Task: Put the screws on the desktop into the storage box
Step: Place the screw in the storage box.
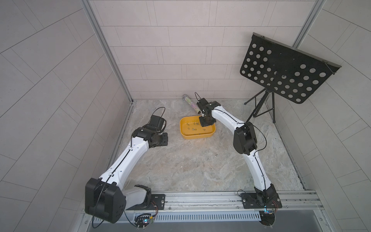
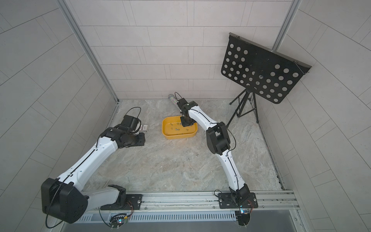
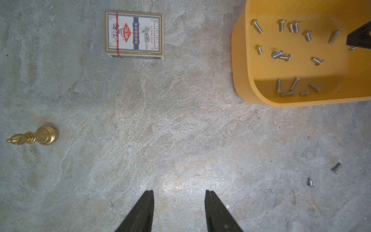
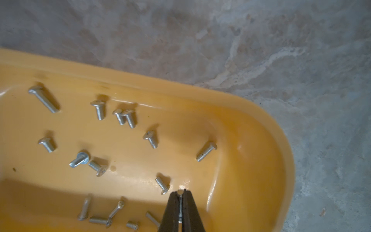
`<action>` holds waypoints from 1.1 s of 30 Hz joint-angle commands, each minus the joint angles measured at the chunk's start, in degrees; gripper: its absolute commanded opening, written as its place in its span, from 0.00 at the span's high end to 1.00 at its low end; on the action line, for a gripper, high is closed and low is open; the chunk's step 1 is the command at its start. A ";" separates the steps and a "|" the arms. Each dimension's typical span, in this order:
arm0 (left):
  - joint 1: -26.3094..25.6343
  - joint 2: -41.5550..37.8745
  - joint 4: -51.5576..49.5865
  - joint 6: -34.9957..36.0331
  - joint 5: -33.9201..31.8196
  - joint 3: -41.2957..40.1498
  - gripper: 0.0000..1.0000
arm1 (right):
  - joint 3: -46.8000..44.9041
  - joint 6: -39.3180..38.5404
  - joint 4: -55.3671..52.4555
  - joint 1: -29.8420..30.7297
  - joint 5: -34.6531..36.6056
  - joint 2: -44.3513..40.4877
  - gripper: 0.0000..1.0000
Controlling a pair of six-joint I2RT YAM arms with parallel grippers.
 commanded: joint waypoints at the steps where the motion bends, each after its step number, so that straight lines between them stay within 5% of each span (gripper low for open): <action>1: 0.37 -0.65 0.19 0.46 0.41 -0.64 0.51 | 1.78 0.62 -2.30 0.19 0.04 1.60 1.00; 14: 0.42 -0.76 0.27 0.52 0.46 -0.59 0.51 | 3.68 0.90 -3.46 0.19 -0.37 3.51 1.00; 33: 0.51 -1.00 0.31 0.59 0.69 -0.72 0.51 | 6.10 -0.76 -5.79 1.32 -0.12 -1.58 0.77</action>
